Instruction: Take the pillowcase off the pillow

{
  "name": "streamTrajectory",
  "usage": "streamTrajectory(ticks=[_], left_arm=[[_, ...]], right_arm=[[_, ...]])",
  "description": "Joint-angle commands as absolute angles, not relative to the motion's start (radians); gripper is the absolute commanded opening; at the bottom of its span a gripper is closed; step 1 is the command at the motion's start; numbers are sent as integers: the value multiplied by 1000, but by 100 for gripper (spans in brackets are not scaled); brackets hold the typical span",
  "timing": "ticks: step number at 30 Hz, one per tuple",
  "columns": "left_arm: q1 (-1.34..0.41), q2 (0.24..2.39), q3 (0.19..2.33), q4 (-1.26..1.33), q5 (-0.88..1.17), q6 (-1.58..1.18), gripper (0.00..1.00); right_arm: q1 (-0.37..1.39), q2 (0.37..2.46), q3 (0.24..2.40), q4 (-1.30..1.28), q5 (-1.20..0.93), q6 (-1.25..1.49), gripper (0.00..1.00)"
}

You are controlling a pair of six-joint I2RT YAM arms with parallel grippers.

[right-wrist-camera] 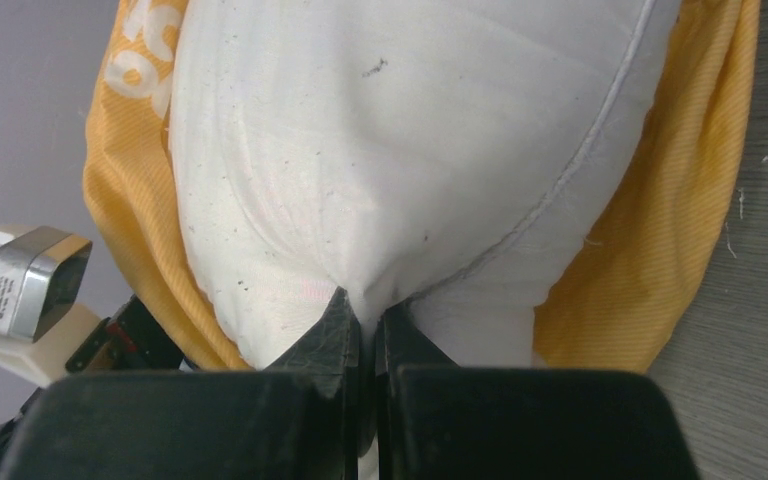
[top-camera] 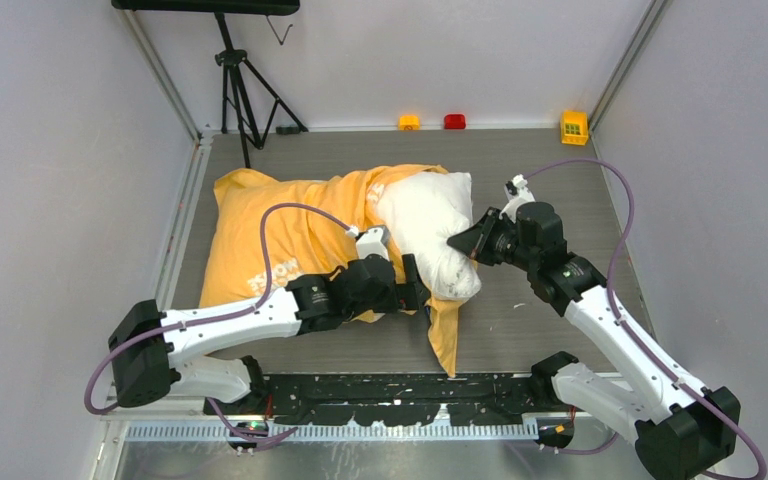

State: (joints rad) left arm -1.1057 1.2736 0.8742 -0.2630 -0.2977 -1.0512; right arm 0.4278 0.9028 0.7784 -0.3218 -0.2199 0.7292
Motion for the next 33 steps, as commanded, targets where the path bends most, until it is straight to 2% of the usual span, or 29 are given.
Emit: streamTrajectory(ticks=[1, 4, 9, 12, 15, 18, 20, 28, 33], left_arm=[[-1002, 1257, 802, -210, -302, -1091, 81], [-910, 1161, 707, -246, -323, -1057, 75], [-788, 933, 620, -465, -503, -993, 68], [-728, 806, 599, -571, -600, -956, 59], [-680, 717, 595, -617, -639, -918, 50], [-670, 696, 617, -629, -641, -878, 48], [-669, 711, 653, -649, -631, -848, 49], [-670, 763, 932, -739, -486, -648, 73], [-669, 792, 1182, -822, -456, -548, 84]], right_arm=[[433, 832, 933, -304, -167, 745, 0], [433, 812, 1036, -432, -46, 702, 0], [433, 782, 1160, -565, 185, 643, 0], [431, 751, 1160, -572, 288, 639, 0], [431, 738, 1149, -572, 322, 651, 0], [429, 755, 1149, -572, 293, 663, 0], [430, 772, 1150, -563, 249, 669, 0], [430, 907, 1191, -471, -72, 687, 0], [429, 963, 1193, -407, -156, 708, 0]])
